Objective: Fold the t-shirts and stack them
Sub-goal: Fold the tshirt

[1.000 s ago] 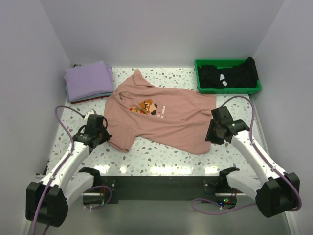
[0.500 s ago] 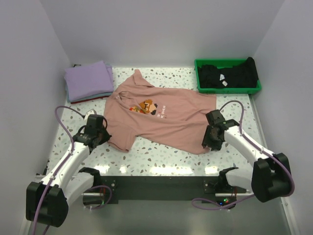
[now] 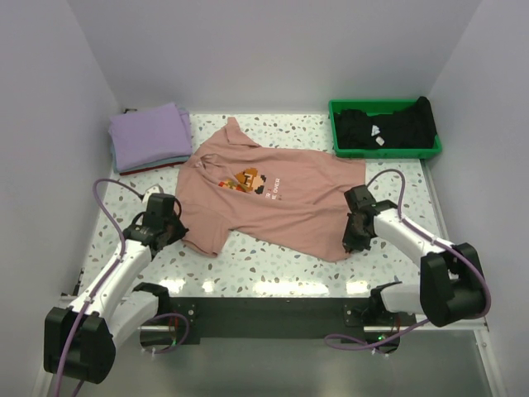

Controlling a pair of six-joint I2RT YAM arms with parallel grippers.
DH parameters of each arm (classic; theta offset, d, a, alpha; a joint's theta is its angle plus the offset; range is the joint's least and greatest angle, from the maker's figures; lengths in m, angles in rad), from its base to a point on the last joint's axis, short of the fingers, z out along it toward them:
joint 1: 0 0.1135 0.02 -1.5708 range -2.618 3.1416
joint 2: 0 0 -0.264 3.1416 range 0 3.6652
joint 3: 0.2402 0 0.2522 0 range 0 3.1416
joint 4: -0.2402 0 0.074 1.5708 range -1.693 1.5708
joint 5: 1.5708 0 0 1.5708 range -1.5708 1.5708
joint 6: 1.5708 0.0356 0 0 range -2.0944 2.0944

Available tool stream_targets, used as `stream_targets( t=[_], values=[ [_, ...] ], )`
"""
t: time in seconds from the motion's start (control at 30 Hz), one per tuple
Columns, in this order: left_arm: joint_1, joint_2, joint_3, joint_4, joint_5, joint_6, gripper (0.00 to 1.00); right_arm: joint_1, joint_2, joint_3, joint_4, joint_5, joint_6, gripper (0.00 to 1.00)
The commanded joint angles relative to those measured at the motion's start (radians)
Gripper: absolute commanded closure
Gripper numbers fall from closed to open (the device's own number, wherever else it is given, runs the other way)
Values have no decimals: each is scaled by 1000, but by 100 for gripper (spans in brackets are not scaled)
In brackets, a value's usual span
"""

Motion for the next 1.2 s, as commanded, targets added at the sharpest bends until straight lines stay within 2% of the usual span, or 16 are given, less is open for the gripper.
stream_targets(
  t=[0.0,0.23,0.37,0.47,0.53,0.67,0.73,0.87,1.17],
  values=[
    [7,-6,0,38,-8,15,100,5,-34,52,-50,-26,-17,93],
    [10,-6,-1,40,-12,17,100,3,-106,162,-230,-3,-35,89],
    [11,-3,-1,42,-5,18,100,3,-95,242,-288,58,-61,66],
    [11,-4,0,42,-4,18,100,3,-95,242,-302,52,-67,56],
    [11,-7,-1,40,-4,17,100,5,-112,222,-294,37,-55,55],
    [11,-10,-1,40,-1,15,100,20,-167,85,-250,-50,-5,67],
    [11,-7,-1,40,2,15,100,45,-204,16,-232,-58,46,68],
    [11,-3,-1,45,7,18,100,112,-230,-52,-198,-37,115,68],
    [11,-4,-1,46,18,23,100,114,-158,-58,-118,14,141,64]
  ],
)
